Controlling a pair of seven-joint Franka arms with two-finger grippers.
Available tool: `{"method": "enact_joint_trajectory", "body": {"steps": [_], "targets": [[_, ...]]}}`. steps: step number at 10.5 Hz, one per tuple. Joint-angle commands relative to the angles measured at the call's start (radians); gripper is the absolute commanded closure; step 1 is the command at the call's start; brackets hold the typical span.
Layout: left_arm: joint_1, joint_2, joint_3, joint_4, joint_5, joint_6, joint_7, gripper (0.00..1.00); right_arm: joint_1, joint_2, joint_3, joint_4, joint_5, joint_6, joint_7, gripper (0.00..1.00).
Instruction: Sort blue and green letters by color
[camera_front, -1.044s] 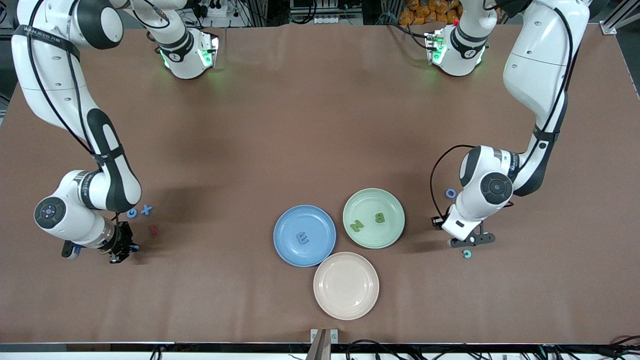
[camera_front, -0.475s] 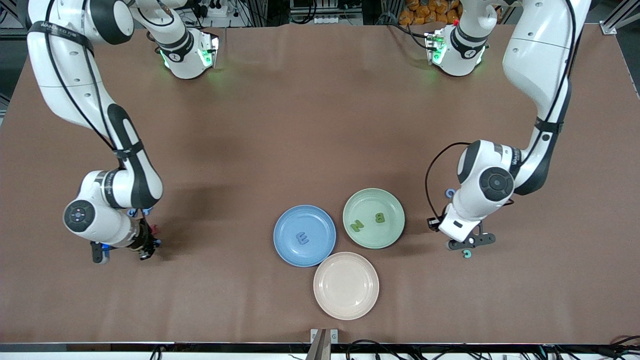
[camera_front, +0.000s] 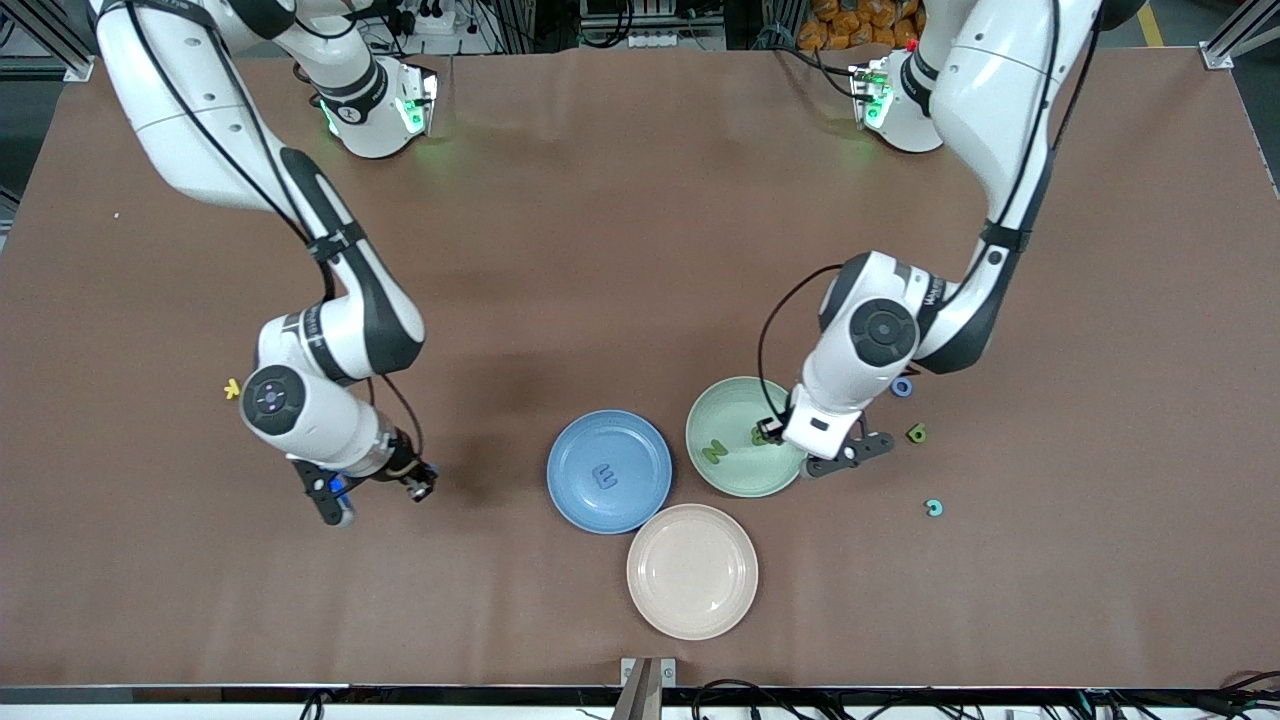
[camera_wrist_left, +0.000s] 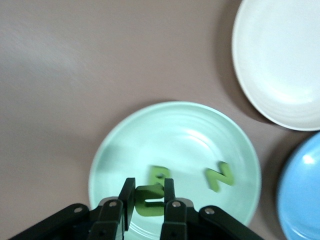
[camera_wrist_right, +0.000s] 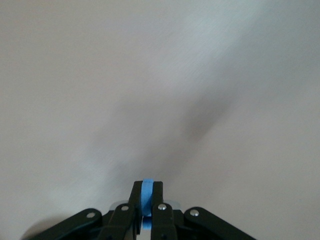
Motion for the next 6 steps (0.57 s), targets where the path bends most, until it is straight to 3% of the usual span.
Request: {"method": "enact_joint_trajectory", "body": {"steps": [1, 3, 6], "targets": [[-0.032, 0.033, 0.014, 0.057, -0.005, -0.02, -0.06, 0.01, 0.053, 0.022, 0.045, 0.074, 0.025, 0.002, 0.117, 1.0], [-0.018, 0.032, 0.014, 0.042, 0.083, -0.02, 0.019, 0.0, 0.11, 0.035, 0.057, 0.08, 0.22, 0.179, 0.138, 1.0], [0.057, 0.012, 0.003, 0.008, 0.089, -0.045, 0.165, 0.0, 0.222, 0.047, 0.057, 0.087, 0.452, 0.367, 0.148, 1.0]]}}
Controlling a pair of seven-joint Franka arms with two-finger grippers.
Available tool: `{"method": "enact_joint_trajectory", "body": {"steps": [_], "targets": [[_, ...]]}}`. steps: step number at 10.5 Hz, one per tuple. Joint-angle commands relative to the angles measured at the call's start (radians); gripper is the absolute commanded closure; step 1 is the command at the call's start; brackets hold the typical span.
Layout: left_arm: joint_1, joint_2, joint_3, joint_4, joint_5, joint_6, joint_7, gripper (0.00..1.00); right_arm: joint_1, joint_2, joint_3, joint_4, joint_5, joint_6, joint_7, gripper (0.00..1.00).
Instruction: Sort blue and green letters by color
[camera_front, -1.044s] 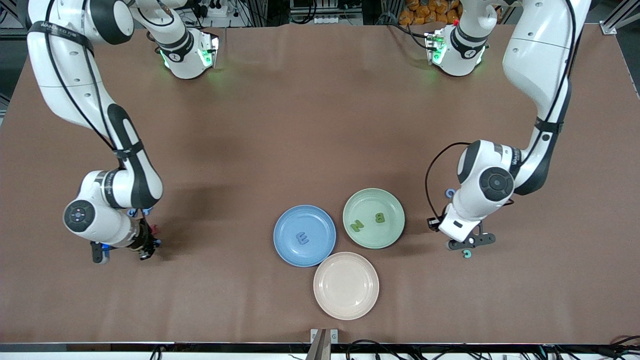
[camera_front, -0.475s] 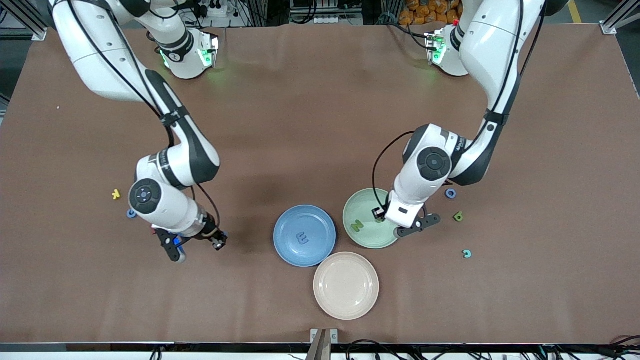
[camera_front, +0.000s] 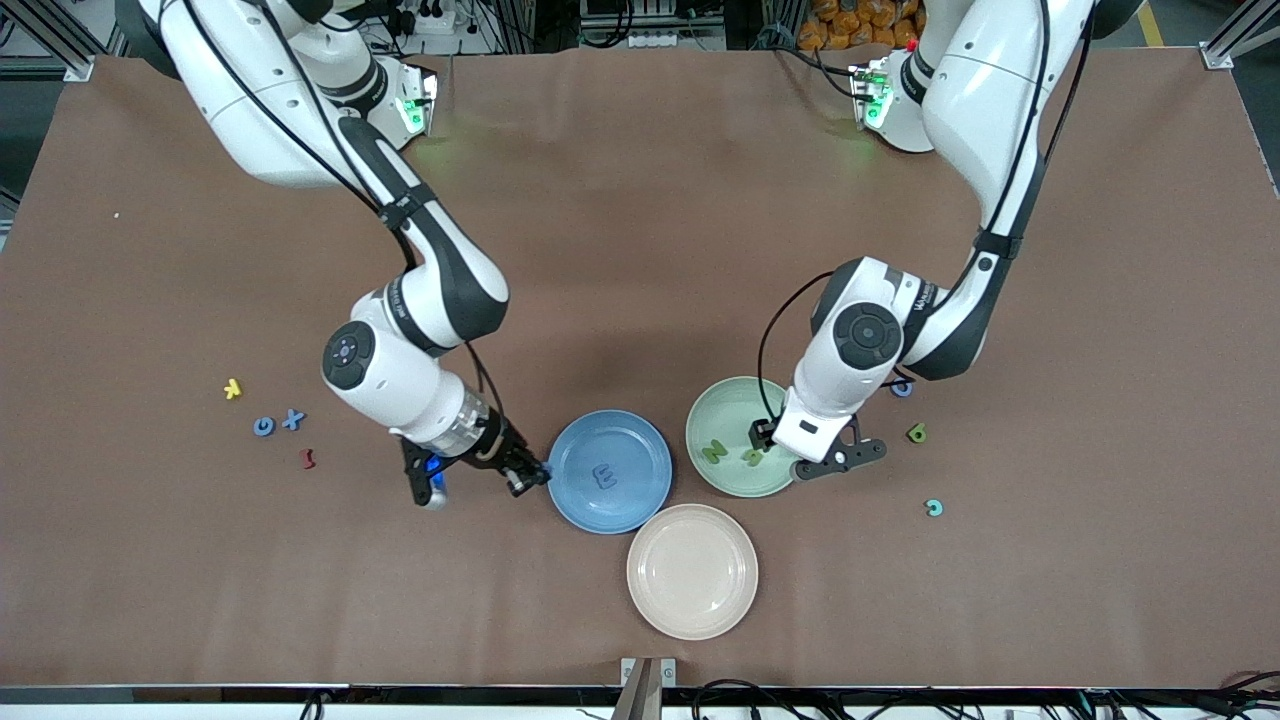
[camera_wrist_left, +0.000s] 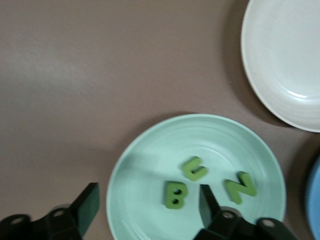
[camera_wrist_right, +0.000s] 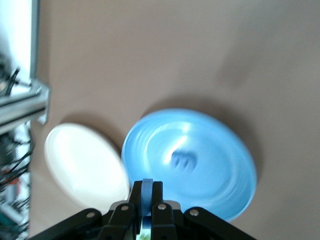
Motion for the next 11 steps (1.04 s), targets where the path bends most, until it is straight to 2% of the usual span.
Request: {"method": "enact_joint_trajectory", "body": {"steps": [1, 2, 3, 6, 8, 9, 11], "targets": [[0.085, -0.022, -0.016, -0.028, 0.029, -0.038, 0.158, 0.0, 0.114, 0.049, 0.0, 0.03, 0.158, 0.219, 0.025, 1.0], [0.119, -0.027, -0.022, -0.047, 0.029, -0.038, 0.227, 0.0, 0.118, 0.066, 0.0, 0.03, 0.158, 0.243, 0.022, 0.88], [0.157, -0.028, -0.031, -0.06, 0.032, -0.04, 0.29, 0.0, 0.119, 0.074, 0.0, 0.03, 0.159, 0.243, 0.025, 0.01], [0.271, -0.037, -0.065, -0.112, 0.111, -0.026, 0.407, 0.0, 0.125, 0.074, -0.006, 0.021, 0.146, 0.24, 0.015, 0.0], [0.341, -0.054, -0.079, -0.181, 0.127, 0.046, 0.476, 0.0, 0.118, 0.073, -0.033, 0.006, 0.115, 0.237, -0.017, 0.0], [0.369, -0.068, -0.079, -0.232, 0.126, 0.113, 0.508, 0.0, 0.109, 0.068, -0.058, -0.016, 0.113, 0.225, -0.068, 0.0], [0.409, -0.077, -0.086, -0.269, 0.127, 0.149, 0.53, 0.0, 0.042, 0.045, -0.086, -0.126, 0.115, 0.208, -0.291, 0.0]]}}
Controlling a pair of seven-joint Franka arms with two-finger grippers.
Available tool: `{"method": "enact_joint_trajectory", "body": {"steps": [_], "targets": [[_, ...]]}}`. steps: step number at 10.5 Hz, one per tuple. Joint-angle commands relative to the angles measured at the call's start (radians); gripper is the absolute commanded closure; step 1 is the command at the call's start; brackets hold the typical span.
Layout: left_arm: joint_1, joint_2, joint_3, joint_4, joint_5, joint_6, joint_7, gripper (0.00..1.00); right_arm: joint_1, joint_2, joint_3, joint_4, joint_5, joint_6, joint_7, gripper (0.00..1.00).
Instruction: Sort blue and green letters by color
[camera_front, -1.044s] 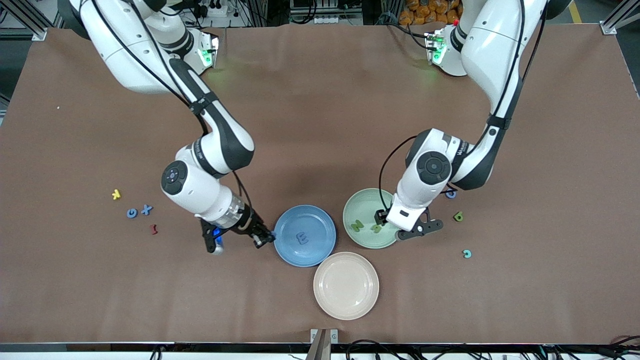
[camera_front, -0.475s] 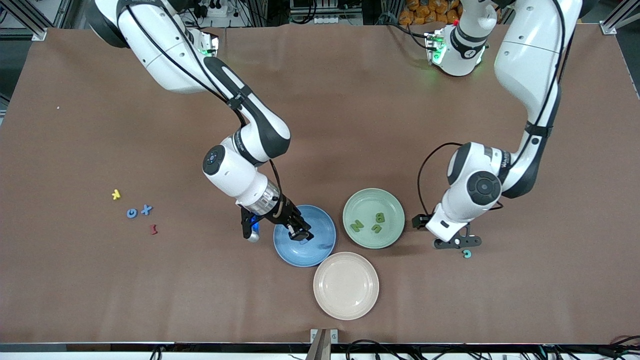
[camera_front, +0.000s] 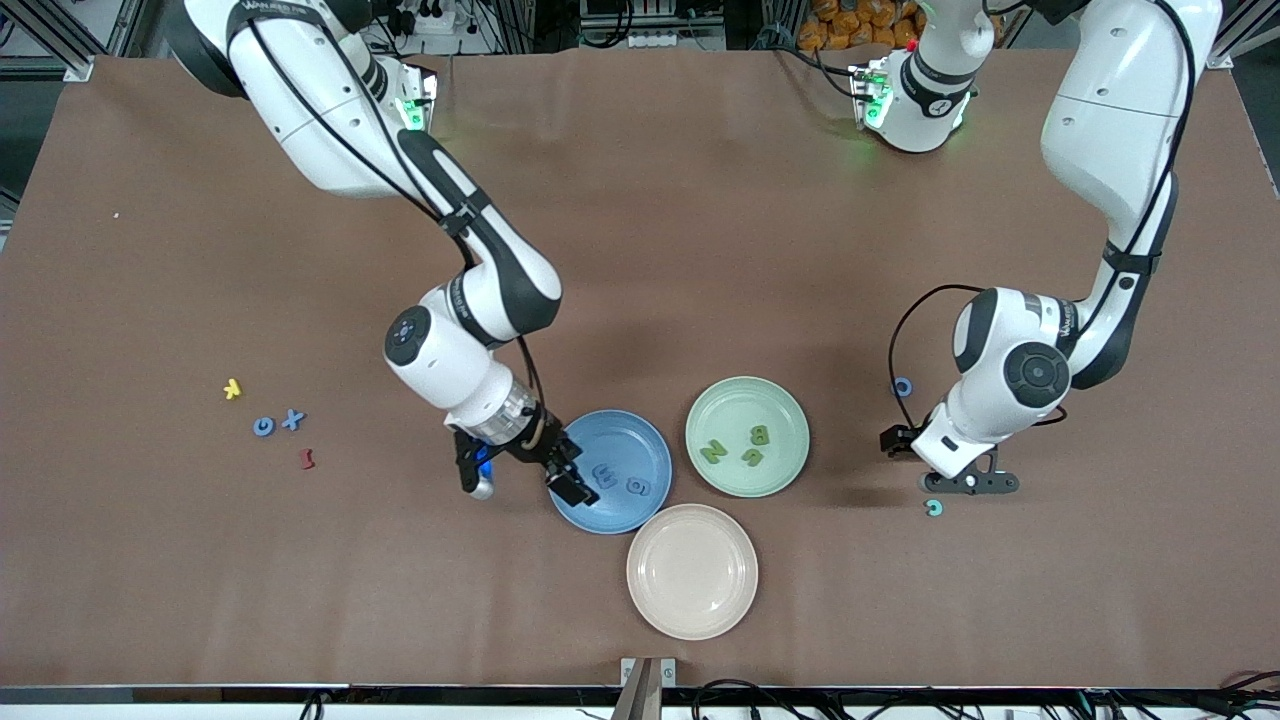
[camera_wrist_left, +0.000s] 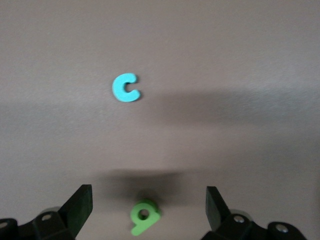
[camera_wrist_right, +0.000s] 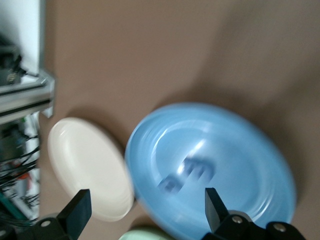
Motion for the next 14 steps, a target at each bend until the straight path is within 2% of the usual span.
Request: {"method": "enact_joint_trajectory", "body": {"steps": [1, 3, 4, 5, 6, 7, 9, 12, 13, 14], "targets": [[0.067, -0.053, -0.043, -0.107, 0.027, 0.073, 0.017, 0.0, -0.126, -0.04, -0.01, -0.158, -0.015, -0.008, -0.292, 0.0], [0.081, -0.059, -0.045, -0.162, 0.027, 0.161, 0.017, 0.0, -0.205, -0.076, -0.013, -0.278, -0.015, -0.01, -0.505, 0.0], [0.081, -0.062, -0.045, -0.169, 0.025, 0.166, 0.017, 0.0, -0.255, -0.106, -0.014, -0.339, -0.015, -0.011, -0.596, 0.0], [0.08, -0.062, -0.045, -0.173, 0.025, 0.168, 0.017, 0.0, -0.3, -0.154, -0.025, -0.382, -0.016, -0.049, -0.659, 0.0], [0.078, -0.059, -0.045, -0.178, 0.027, 0.18, 0.017, 0.0, -0.317, -0.189, -0.062, -0.377, -0.019, -0.176, -0.701, 0.0], [0.076, -0.053, -0.045, -0.199, 0.027, 0.209, 0.017, 0.0, -0.31, -0.223, -0.13, -0.351, -0.063, -0.286, -0.738, 0.0], [0.075, -0.053, -0.045, -0.215, 0.03, 0.225, 0.017, 0.02, -0.314, -0.254, -0.174, -0.349, -0.25, -0.329, -0.74, 0.0], [0.07, -0.047, -0.044, -0.218, 0.052, 0.223, 0.017, 0.7, -0.384, -0.249, -0.182, -0.436, -0.373, -0.276, -0.803, 0.0], [0.07, -0.046, -0.044, -0.218, 0.083, 0.223, 0.017, 0.86, -0.41, -0.249, -0.182, -0.486, -0.375, -0.214, -0.853, 0.0], [0.072, -0.043, -0.044, -0.218, 0.106, 0.223, 0.019, 0.94, -0.427, -0.248, -0.183, -0.514, -0.377, -0.18, -0.903, 0.0]]}}
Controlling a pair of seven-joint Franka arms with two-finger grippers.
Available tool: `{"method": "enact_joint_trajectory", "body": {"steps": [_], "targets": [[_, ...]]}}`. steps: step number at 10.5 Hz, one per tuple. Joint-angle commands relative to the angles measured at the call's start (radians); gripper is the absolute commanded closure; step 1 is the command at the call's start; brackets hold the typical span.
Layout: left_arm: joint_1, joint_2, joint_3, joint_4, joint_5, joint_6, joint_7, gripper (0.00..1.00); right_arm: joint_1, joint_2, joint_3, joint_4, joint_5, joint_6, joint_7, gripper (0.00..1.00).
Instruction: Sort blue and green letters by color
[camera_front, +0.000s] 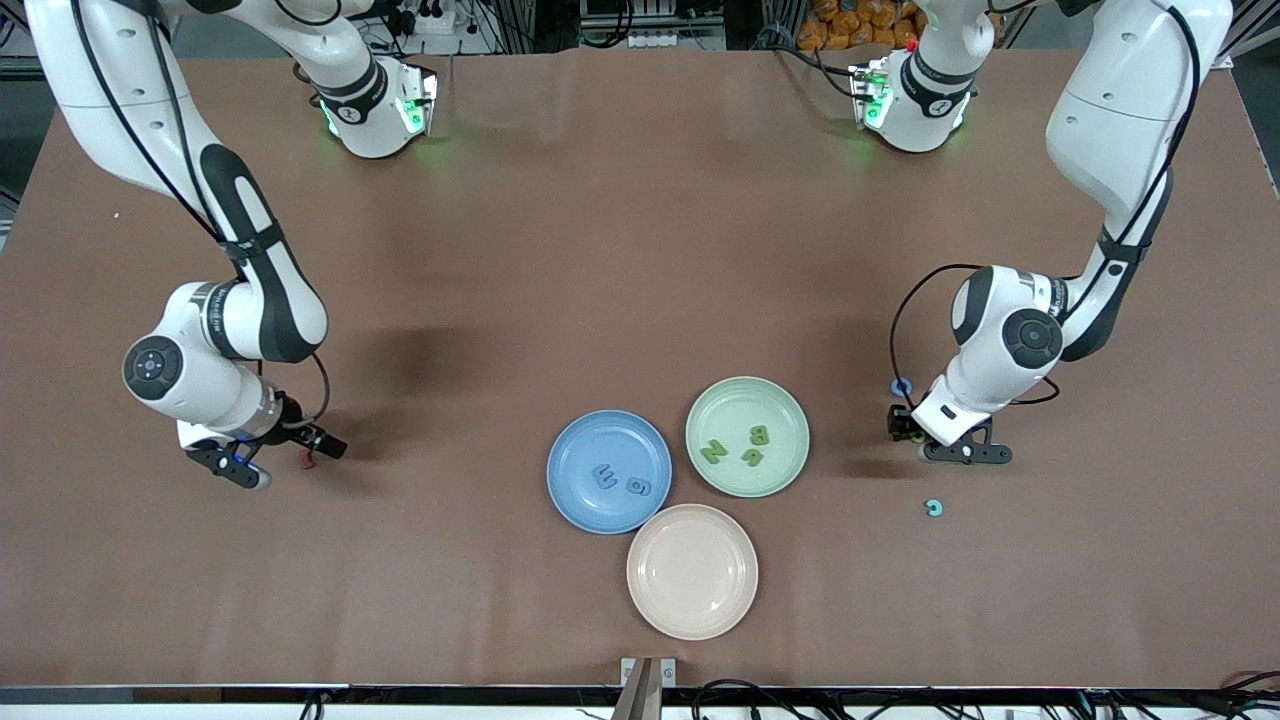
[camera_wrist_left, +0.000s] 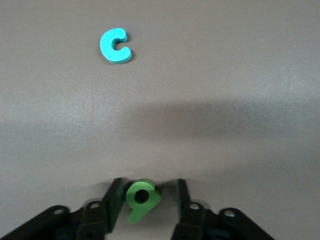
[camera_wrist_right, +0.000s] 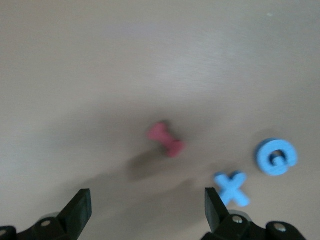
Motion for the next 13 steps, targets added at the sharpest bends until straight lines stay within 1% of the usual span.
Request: {"method": "enact_joint_trajectory", "body": {"steps": [1, 2, 4, 5, 7, 8, 10, 11, 12, 13], "targets": [[0.011, -0.006, -0.005, -0.026, 0.08, 0.014, 0.003, 0.97, -0.081, -0.016, 0.011, -0.097, -0.028, 0.08, -0.153, 0.0], [0.011, -0.006, -0.005, -0.023, 0.08, 0.014, 0.003, 0.99, -0.104, -0.015, 0.011, -0.109, -0.028, 0.077, -0.226, 0.0], [0.016, -0.017, -0.005, -0.003, 0.076, 0.005, 0.0, 0.99, -0.113, -0.006, 0.012, -0.109, -0.028, 0.075, -0.244, 0.0], [0.016, -0.02, -0.005, 0.016, 0.068, -0.022, 0.0, 1.0, -0.109, -0.003, 0.012, -0.109, -0.028, 0.077, -0.244, 0.0], [0.008, -0.026, -0.008, 0.087, 0.057, -0.123, -0.008, 1.0, -0.099, 0.004, 0.012, -0.105, -0.026, 0.08, -0.238, 0.0], [0.001, -0.026, -0.008, 0.118, 0.018, -0.157, -0.008, 1.0, -0.096, 0.004, 0.012, -0.102, -0.026, 0.08, -0.236, 0.0], [-0.051, -0.028, -0.008, 0.159, -0.06, -0.199, -0.02, 1.0, -0.095, 0.004, 0.011, -0.096, -0.03, 0.08, -0.237, 0.0], [-0.084, -0.026, -0.007, 0.187, -0.099, -0.23, -0.054, 1.0, -0.093, 0.004, 0.011, -0.094, -0.03, 0.08, -0.239, 0.0], [-0.12, -0.026, -0.007, 0.219, -0.108, -0.272, -0.106, 1.0, -0.093, 0.004, 0.011, -0.092, -0.03, 0.08, -0.239, 0.01], [-0.156, -0.024, -0.007, 0.256, -0.108, -0.314, -0.169, 1.0, -0.093, 0.005, 0.011, -0.092, -0.03, 0.08, -0.244, 0.49]]}}
